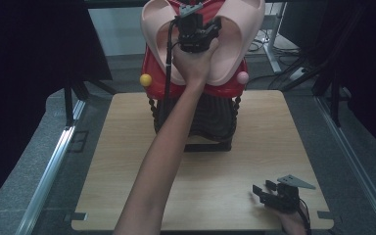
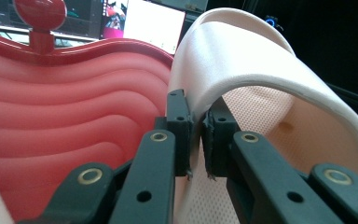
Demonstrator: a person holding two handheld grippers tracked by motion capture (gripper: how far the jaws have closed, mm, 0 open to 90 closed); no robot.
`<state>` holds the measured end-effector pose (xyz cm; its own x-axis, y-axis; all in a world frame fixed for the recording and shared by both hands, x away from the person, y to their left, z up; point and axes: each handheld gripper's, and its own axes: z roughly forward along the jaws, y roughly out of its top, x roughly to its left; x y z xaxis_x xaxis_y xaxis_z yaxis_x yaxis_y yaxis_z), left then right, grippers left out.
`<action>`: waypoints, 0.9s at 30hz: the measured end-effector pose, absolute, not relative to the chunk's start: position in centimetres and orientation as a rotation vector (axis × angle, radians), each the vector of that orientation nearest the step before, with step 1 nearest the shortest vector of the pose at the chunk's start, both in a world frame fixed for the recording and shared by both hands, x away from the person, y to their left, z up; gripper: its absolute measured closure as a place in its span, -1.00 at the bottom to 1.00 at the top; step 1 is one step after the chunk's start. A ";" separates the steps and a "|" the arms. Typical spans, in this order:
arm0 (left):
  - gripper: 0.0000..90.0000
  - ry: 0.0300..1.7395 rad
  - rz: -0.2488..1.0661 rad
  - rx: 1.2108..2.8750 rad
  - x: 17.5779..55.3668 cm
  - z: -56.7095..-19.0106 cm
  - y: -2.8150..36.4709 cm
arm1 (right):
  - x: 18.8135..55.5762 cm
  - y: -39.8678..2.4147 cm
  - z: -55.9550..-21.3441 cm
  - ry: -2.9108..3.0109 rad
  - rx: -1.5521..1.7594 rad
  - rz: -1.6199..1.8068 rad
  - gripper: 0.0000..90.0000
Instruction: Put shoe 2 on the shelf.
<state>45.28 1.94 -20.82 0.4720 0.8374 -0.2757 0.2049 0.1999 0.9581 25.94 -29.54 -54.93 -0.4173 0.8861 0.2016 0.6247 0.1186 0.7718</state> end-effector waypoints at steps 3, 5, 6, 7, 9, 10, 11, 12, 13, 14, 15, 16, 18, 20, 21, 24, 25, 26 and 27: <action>0.84 1.028 0.570 1.345 45.6 -20.9 1.8 | 25.9 -29.6 -54.9 2.091 1.479 1.194 -0.18; 0.84 1.030 0.564 1.348 45.7 -21.0 1.7 | 25.9 -29.5 -54.9 2.089 1.478 1.193 -0.17; 0.84 1.029 0.563 1.349 45.8 -21.0 1.7 | 25.9 -29.5 -54.9 2.090 1.477 1.192 -0.18; 0.84 1.029 0.560 1.352 45.8 -21.1 1.7 | 25.9 -29.5 -55.0 2.091 1.474 1.192 -0.18; 0.83 1.029 0.558 1.359 45.9 -21.1 1.6 | 25.8 -29.5 -54.9 2.094 1.473 1.192 -0.18; 0.83 1.033 0.559 1.359 45.9 -21.2 1.6 | 25.8 -29.5 -54.9 2.096 1.472 1.190 -0.18; 0.83 1.037 0.560 1.361 46.0 -21.2 1.6 | 25.8 -29.4 -54.9 2.096 1.472 1.190 -0.18; 0.83 1.040 0.561 1.361 46.1 -21.3 1.6 | 25.8 -29.4 -54.9 2.096 1.471 1.191 -0.18; 0.82 1.045 0.563 1.360 46.1 -21.3 1.6 | 25.8 -29.4 -54.9 2.096 1.470 1.191 -0.18; 0.82 1.050 0.565 1.360 46.1 -21.4 1.6 | 25.8 -29.4 -54.9 2.095 1.471 1.192 -0.18; 0.81 1.053 0.562 1.363 46.2 -21.5 1.5 | 25.8 -29.4 -54.9 2.095 1.472 1.192 -0.18; 0.78 1.056 0.562 1.365 46.2 -21.5 1.5 | 25.8 -29.4 -54.9 2.095 1.472 1.192 -0.18; 0.68 1.061 0.567 1.359 46.3 -21.7 1.5 | 25.8 -29.4 -54.9 2.096 1.471 1.191 -0.18; 0.49 1.066 0.568 1.358 46.3 -21.7 1.6 | 25.8 -29.4 -54.9 2.098 1.471 1.191 -0.18; 0.40 1.064 0.571 1.355 46.2 -21.7 1.7 | 25.7 -29.3 -54.9 2.095 1.466 1.192 -0.18; 0.18 1.049 0.567 1.343 45.8 -21.6 2.0 | 25.7 -29.3 -54.9 2.101 1.466 1.191 -0.18; 0.13 1.045 0.566 1.347 45.6 -21.5 2.2 | 25.8 -29.2 -54.9 2.102 1.463 1.192 -0.18; 0.11 1.037 0.560 1.352 45.4 -21.5 2.3 | 25.8 -29.2 -55.0 2.104 1.464 1.190 -0.18; 0.08 1.026 0.543 1.355 45.2 -21.5 2.4 | 25.8 -29.2 -55.0 2.106 1.462 1.189 -0.18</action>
